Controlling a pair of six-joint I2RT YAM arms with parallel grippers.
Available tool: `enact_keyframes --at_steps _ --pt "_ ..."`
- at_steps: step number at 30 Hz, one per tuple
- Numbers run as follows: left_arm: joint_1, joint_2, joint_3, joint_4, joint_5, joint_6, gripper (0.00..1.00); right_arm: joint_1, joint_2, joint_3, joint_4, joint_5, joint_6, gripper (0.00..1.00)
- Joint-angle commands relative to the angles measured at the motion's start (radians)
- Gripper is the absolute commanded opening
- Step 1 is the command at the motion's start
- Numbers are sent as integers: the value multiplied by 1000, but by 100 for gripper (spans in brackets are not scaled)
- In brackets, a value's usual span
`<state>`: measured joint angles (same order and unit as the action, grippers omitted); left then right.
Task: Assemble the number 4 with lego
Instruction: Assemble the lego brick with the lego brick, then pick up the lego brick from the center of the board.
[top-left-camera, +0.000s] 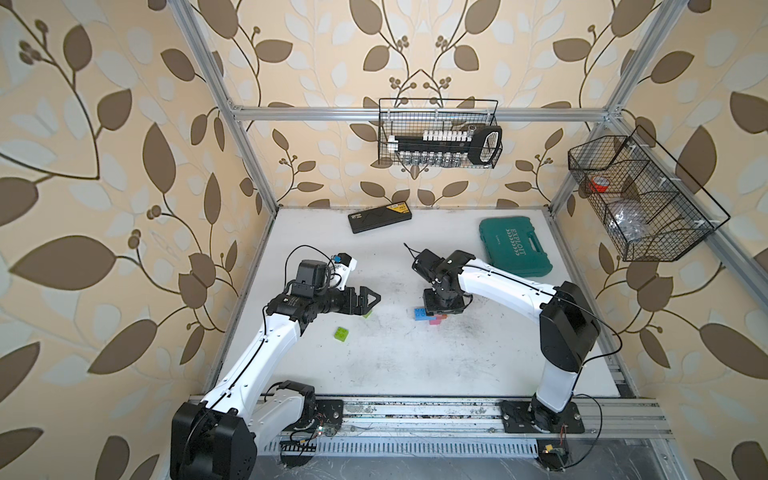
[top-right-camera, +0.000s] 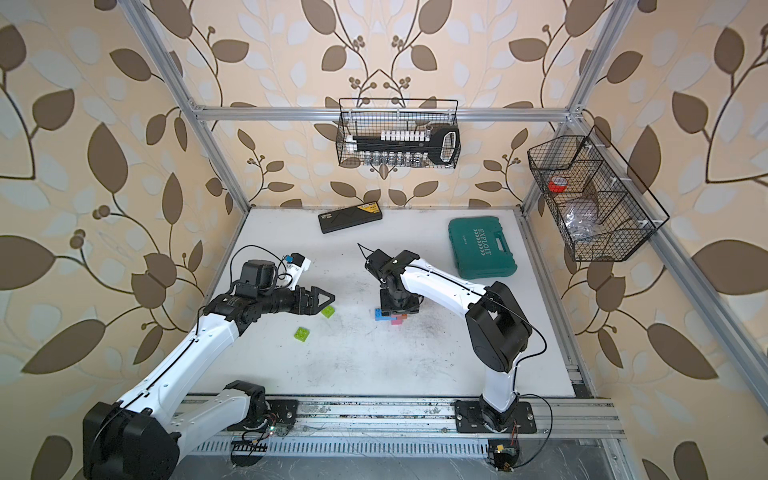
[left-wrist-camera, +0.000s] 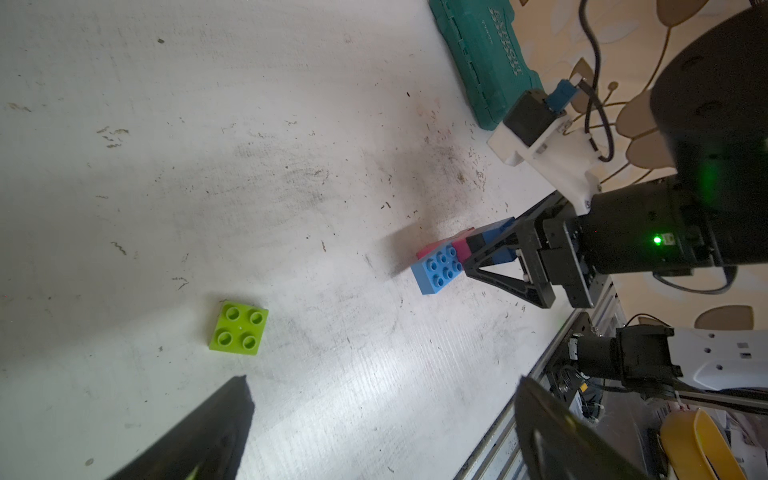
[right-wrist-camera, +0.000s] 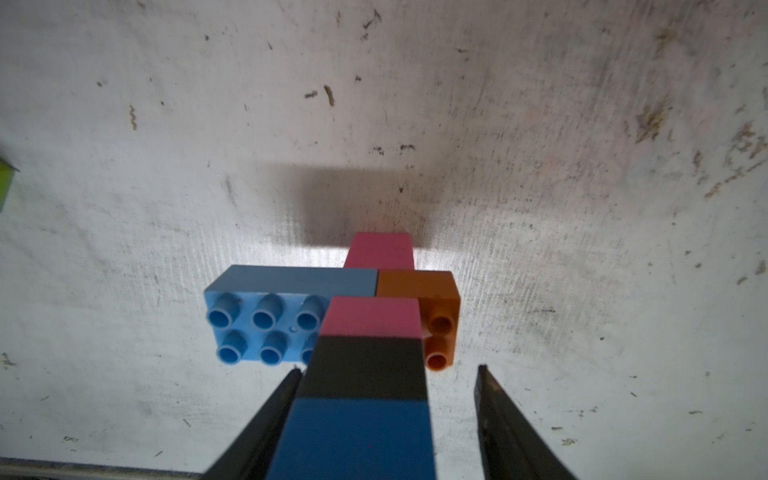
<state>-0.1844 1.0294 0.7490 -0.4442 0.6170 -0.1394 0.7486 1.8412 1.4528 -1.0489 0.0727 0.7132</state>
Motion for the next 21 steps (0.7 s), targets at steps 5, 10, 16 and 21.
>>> enact_keyframes --at_steps 5,10,16,21 --pt "-9 -23 33 9 -13 15 99 2 -60 52 -25 24 -1 66" --pt "-9 -16 30 -5 -42 11 99 2 -116 81 -53 35 -13 72" --pt "-21 72 56 -82 -116 9 99 -8 -236 66 -89 44 -57 89" --pt "-108 180 120 -166 -244 38 99 -38 -340 -18 -66 -9 -88 99"
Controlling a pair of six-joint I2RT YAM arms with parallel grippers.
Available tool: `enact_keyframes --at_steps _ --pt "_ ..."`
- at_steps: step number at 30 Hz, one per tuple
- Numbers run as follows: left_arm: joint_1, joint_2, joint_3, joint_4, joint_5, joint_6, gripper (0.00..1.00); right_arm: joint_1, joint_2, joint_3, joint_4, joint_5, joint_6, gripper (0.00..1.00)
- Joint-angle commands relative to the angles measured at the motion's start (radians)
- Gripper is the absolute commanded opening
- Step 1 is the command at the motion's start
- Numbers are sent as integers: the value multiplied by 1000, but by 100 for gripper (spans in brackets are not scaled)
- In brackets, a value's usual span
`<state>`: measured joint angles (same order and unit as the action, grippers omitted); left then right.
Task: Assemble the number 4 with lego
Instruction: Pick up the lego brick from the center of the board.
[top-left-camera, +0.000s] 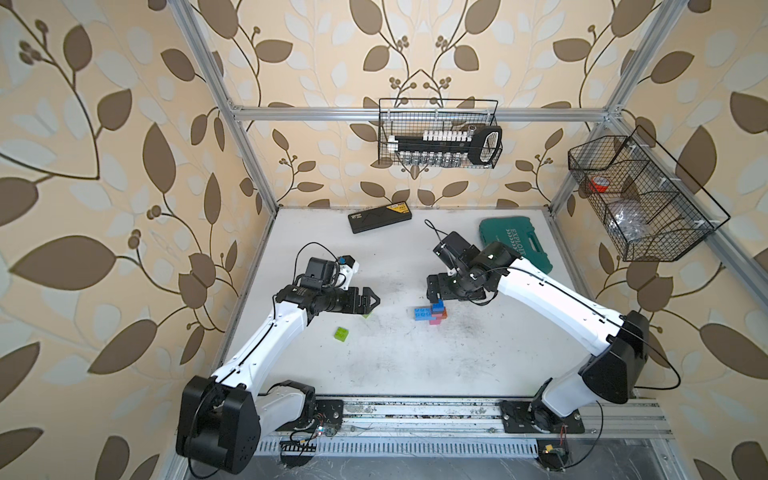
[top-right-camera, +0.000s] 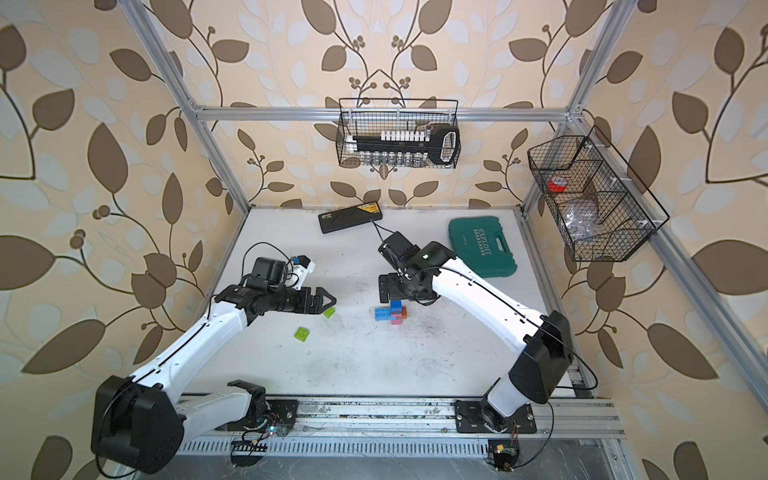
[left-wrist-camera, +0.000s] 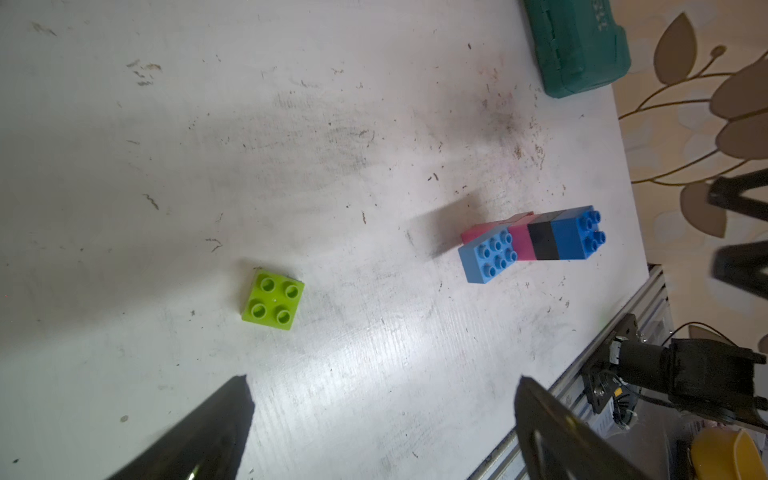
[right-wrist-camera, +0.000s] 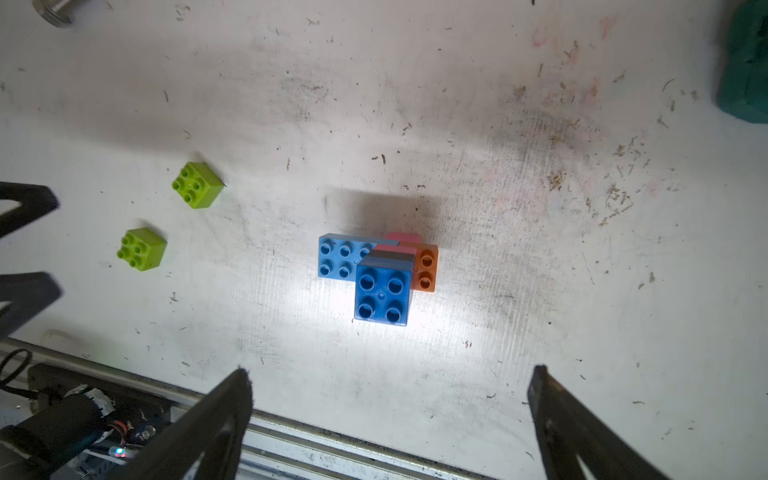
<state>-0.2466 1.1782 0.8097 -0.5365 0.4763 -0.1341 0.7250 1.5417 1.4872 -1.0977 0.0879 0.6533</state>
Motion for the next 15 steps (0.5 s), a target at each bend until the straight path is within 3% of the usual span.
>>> enact_keyframes --at_steps 1,6,15 --pt "-65 45 73 -91 -139 40 99 -15 -60 -71 -7 -40 -33 99" --pt "-116 140 150 -168 -277 81 96 -75 -156 -173 65 -108 -57 99" --pt "-215 352 269 -226 -455 208 81 -136 -232 -248 108 -174 -115 99"
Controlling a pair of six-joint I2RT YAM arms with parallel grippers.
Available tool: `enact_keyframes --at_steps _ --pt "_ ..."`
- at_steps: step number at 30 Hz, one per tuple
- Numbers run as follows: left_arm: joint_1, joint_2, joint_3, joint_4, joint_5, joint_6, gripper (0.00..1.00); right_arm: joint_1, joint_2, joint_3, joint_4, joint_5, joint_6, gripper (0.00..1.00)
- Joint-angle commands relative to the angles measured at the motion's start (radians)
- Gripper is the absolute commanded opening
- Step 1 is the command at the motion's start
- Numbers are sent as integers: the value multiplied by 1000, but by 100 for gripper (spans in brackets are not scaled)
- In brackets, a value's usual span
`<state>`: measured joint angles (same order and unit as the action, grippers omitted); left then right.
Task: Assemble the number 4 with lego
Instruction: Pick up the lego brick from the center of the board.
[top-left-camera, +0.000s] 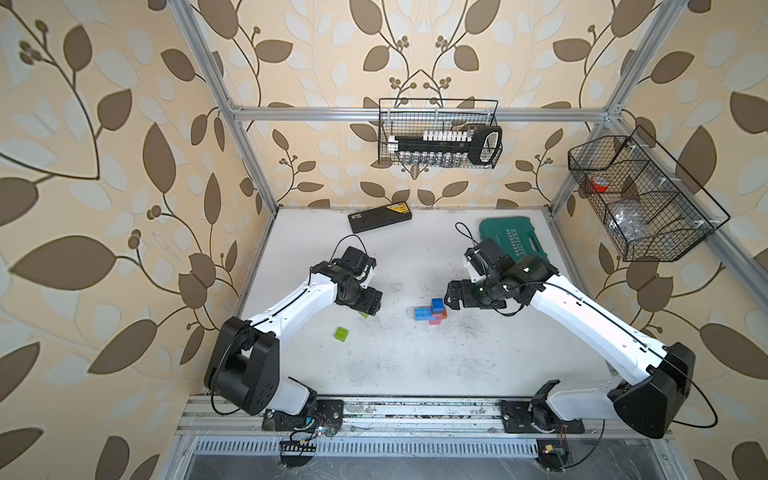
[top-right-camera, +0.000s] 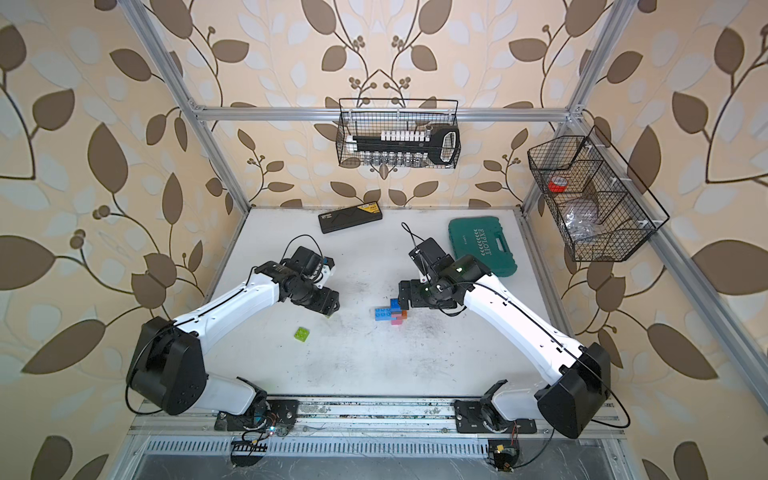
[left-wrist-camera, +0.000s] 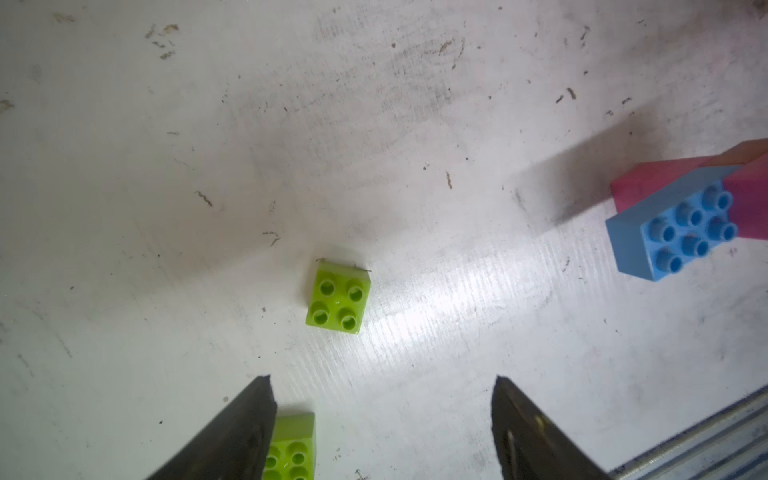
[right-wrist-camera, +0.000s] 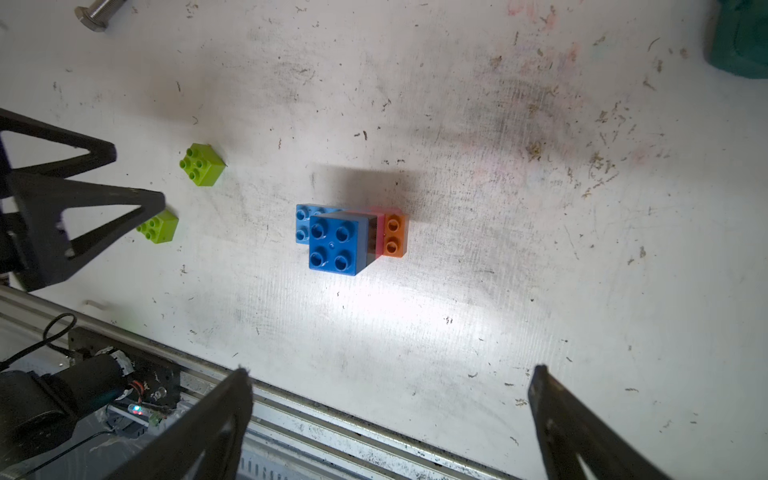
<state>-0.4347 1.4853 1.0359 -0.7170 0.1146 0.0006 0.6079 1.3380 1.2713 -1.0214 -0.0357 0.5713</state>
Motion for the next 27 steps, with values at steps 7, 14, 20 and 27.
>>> enact_keyframes --at_steps 7,14,20,27 --pt "-50 166 79 -12 -145 109 70 -69 -90 -98 87 -122 -38 99" --pt "-51 198 76 3 -182 129 64 -92 -123 -132 105 -145 -38 99" --pt "-52 236 77 13 -174 134 57 -102 -125 -132 108 -155 -40 99" --pt "-52 249 65 16 -171 130 50 -114 -131 -139 110 -159 -42 99"
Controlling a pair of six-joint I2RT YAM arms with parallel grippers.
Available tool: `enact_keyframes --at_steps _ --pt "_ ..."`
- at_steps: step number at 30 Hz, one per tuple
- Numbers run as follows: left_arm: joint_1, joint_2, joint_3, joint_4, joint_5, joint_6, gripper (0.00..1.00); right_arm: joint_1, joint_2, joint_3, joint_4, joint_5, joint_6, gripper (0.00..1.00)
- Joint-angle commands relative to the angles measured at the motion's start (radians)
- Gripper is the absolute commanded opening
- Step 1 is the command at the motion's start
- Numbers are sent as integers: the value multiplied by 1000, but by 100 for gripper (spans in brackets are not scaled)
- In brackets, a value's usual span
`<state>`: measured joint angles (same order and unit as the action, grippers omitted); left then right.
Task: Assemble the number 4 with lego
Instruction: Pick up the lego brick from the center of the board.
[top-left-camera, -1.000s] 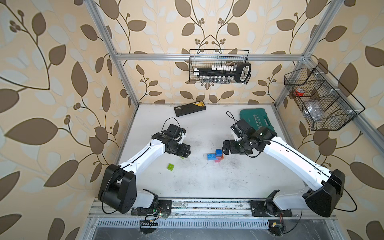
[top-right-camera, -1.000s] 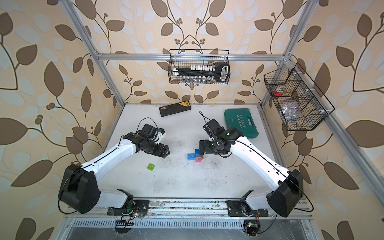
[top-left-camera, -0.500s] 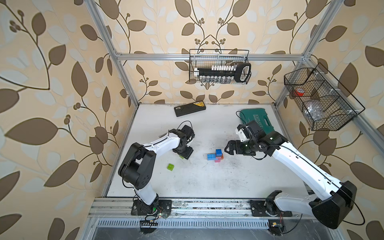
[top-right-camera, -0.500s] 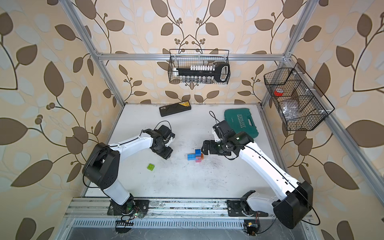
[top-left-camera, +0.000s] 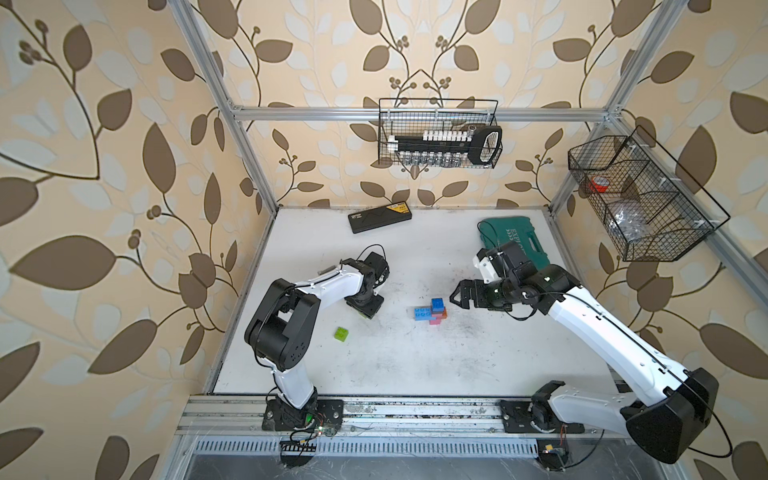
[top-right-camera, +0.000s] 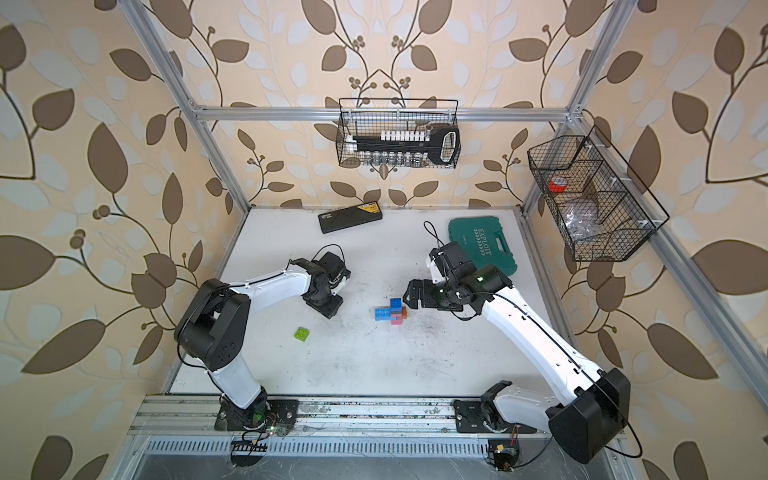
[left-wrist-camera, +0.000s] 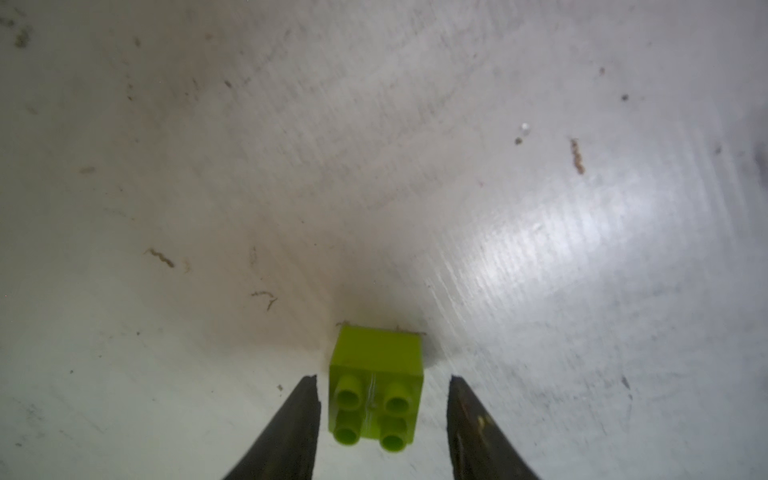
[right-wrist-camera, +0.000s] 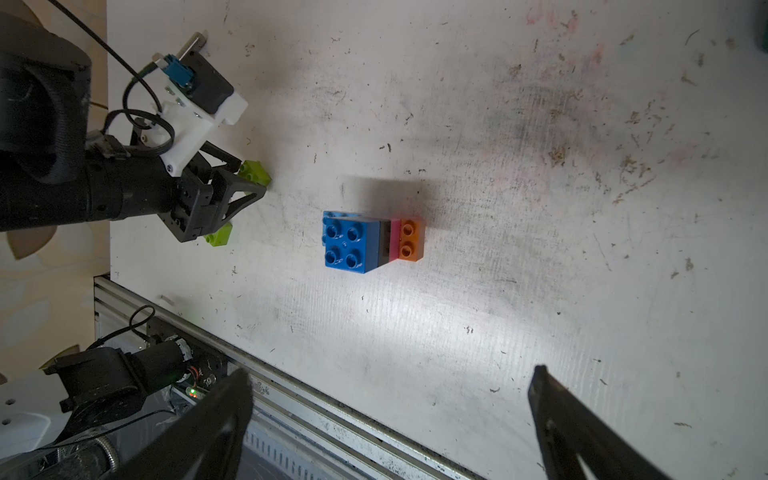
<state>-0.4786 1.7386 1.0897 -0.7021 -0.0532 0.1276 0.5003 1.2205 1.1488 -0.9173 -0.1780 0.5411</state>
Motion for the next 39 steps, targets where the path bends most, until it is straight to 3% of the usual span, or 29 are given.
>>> enact_keyframes --at_steps 1,10,20,26,34,39 --pt "-7 -4 10 0 -5 3 49 -8 -13 -17 5 -17 -12 99" --pt "-8 -2 -2 -8 3 -8 46 -16 -12 -15 6 -23 -17 99" --pt "-16 6 -8 -16 5 -10 34 -23 -16 -22 9 -28 -15 99" --pt "-25 7 4 -28 23 -31 22 -31 -14 -33 11 -31 -15 99" --pt "-28 -49 27 -61 0 -246 0 -55 0 -90 83 -77 -33 99" --pt "-35 -105 60 -116 12 -380 0 -65 29 -99 110 -100 -44 99"
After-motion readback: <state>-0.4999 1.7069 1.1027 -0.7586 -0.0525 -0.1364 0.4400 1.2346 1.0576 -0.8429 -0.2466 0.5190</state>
